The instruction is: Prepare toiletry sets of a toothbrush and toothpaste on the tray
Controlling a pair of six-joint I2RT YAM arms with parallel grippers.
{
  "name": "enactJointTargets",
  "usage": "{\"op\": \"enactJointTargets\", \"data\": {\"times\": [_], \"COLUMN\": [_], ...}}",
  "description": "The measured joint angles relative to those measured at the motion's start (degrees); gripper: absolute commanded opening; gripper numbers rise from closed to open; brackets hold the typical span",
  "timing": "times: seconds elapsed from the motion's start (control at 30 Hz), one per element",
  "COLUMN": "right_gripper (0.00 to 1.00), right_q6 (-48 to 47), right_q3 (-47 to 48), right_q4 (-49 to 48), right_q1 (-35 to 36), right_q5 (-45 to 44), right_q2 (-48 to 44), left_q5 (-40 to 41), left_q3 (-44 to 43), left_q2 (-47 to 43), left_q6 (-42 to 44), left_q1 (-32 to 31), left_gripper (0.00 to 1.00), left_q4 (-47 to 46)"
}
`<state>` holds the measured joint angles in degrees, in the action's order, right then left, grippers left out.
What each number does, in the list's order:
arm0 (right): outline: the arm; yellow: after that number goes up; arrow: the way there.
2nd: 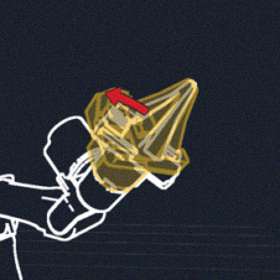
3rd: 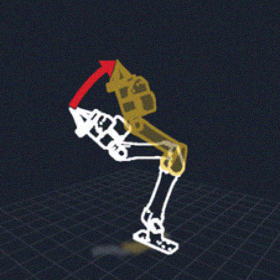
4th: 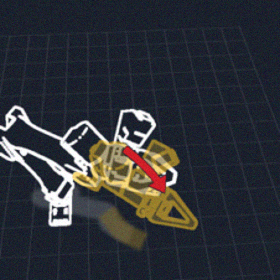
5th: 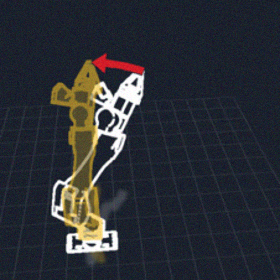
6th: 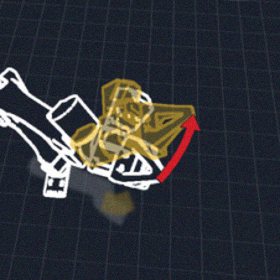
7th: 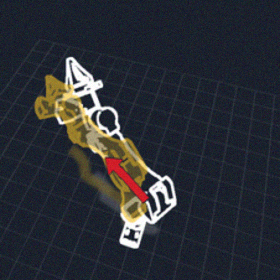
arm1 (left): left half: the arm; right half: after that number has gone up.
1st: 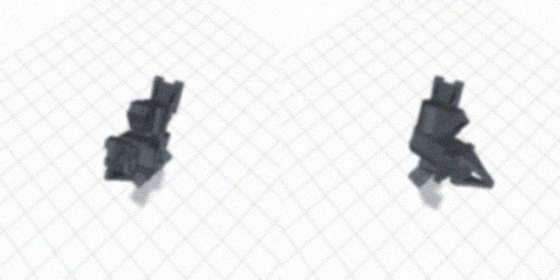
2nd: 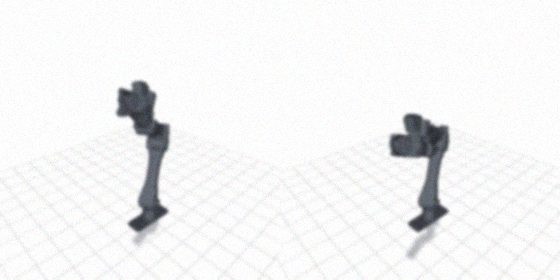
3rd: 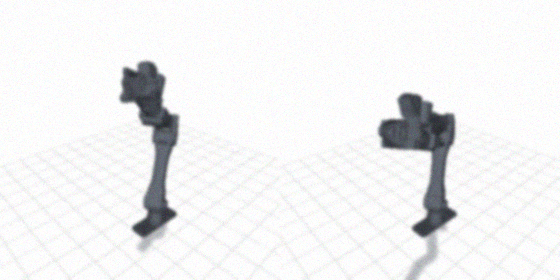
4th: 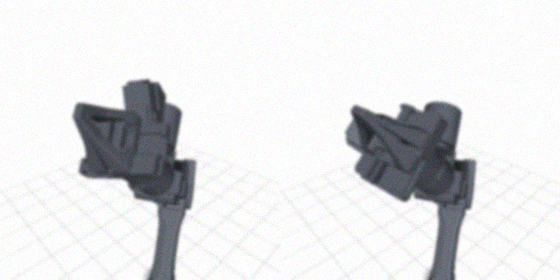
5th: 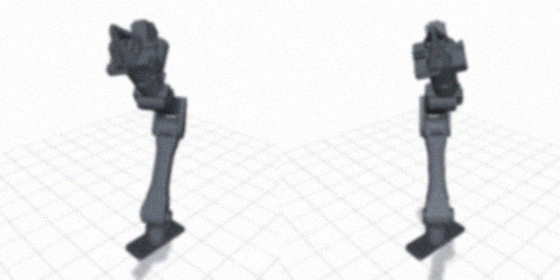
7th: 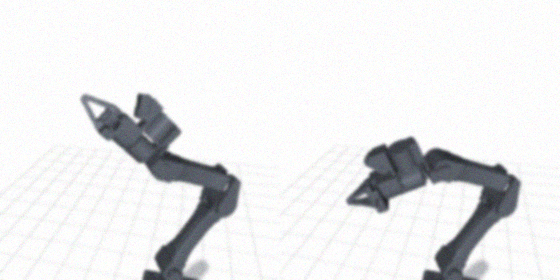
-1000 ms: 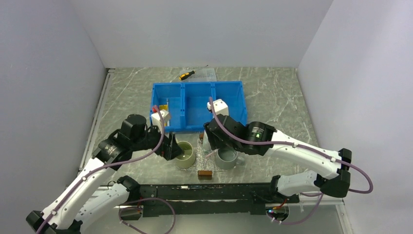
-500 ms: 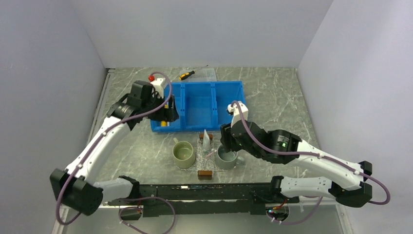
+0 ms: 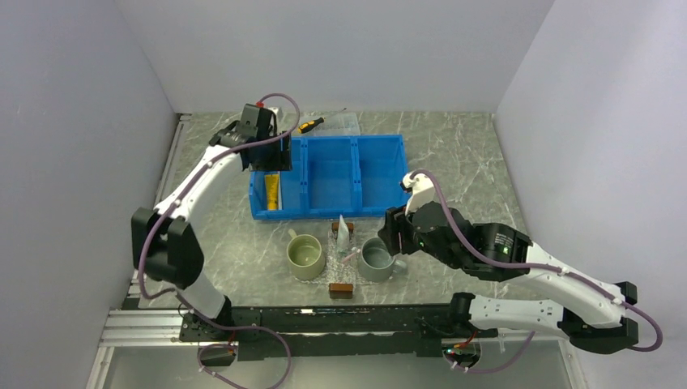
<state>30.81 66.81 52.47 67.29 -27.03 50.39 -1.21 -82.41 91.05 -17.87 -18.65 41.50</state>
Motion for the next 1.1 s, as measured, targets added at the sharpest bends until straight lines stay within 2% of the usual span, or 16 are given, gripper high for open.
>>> {"op": "enactJointTargets", "data": {"times": [0.2,0.67,1.1], "right_gripper": [0.56,0.56,0.56], "right_q6": [-0.37,-0.28,-0.33], "right_q3": [-2.08,-5.33,-6.97], "right_q4": [-0.07,0.31,0.66], "right_q1": [0.0,0.0,0.0], "right_q5": [0.66,2.03,2.05], "right_q2": [-2.23,-7.56,-8.24], "left_q5": [1.75,5.2,4.94], "left_q3": [-7.39,-16.68,-20.94], "left_q2": [10.82,27.93,34.84], "left_q6": [0.22,0.13,0.11], "left_q1": [1.51,4.02,4.87], "left_gripper": [0.64,0.61,0.56], "left_q4": [1.03,1.7,1.51]}}
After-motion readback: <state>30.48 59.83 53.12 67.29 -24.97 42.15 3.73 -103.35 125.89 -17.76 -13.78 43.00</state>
